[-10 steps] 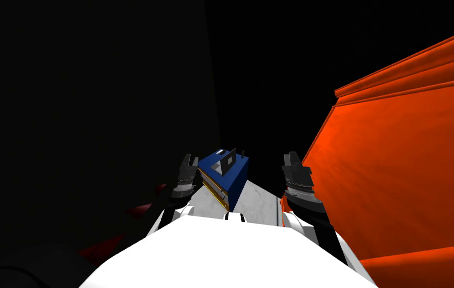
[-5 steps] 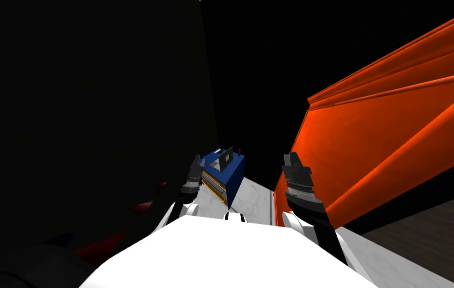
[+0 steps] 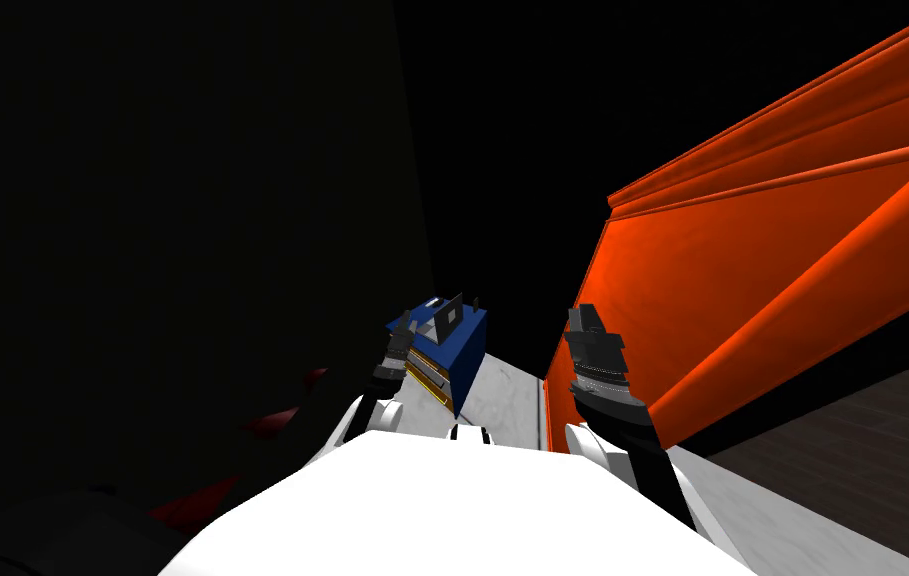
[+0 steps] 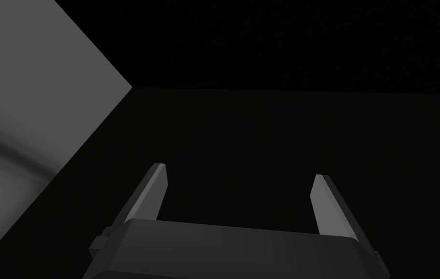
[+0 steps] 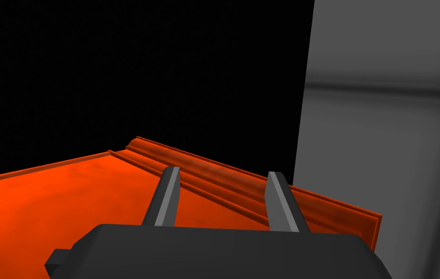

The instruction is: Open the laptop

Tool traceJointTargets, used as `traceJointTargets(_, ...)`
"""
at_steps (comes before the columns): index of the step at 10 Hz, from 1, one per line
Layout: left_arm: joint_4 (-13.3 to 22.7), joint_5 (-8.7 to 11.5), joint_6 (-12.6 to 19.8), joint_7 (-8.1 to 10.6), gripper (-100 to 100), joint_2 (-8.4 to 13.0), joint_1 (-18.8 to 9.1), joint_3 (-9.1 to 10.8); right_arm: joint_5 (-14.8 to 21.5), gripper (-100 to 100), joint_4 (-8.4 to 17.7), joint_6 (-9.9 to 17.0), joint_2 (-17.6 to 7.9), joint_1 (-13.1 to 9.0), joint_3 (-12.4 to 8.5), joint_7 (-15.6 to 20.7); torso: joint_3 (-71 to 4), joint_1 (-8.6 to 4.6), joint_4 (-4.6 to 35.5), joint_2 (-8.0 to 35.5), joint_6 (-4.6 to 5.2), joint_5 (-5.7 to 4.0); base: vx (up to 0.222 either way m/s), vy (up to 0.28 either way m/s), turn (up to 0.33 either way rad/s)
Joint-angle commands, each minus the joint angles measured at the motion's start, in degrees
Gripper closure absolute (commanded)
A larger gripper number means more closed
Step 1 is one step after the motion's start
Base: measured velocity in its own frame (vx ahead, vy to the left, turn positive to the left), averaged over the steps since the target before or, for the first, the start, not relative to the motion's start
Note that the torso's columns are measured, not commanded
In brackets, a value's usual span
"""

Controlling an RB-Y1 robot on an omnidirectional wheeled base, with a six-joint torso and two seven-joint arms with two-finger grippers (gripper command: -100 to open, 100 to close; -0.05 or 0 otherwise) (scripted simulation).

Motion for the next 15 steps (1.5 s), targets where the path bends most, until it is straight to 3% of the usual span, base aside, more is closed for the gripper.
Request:
traceJointTargets(1, 2.98, -1.64, 2.64, -0.98, -100, -0.03, -1.18, -0.23, 0.00, 0, 0.00, 0.00, 0.00, 0.00, 0.00, 0.00, 0.01, -0.02, 0.00, 0.01, 0.00, 0.00, 0.061, -0.003, -0.058)
traceJointTargets(8, 10.67, -6.74, 11.86, -3.66, -100, 1.16, -5.12, 0.07, 0.00, 0, 0.00, 0.00, 0.00, 0.01, 0.00, 0.00, 0.01, -0.02, 0.00, 0.02, 0.01, 0.00, 0.086, 0.004, -0.053)
traceJointTargets(15, 17.07, -11.04, 19.39, -5.67, -100, 4.67, -8.33, 0.16, 0.00, 0, 0.00, 0.00, 0.00, 0.00, 0.00, 0.00, 0.04, -0.09, 0.02, 0.07, 0.01, -0.02, 0.076, 0.008, -0.045)
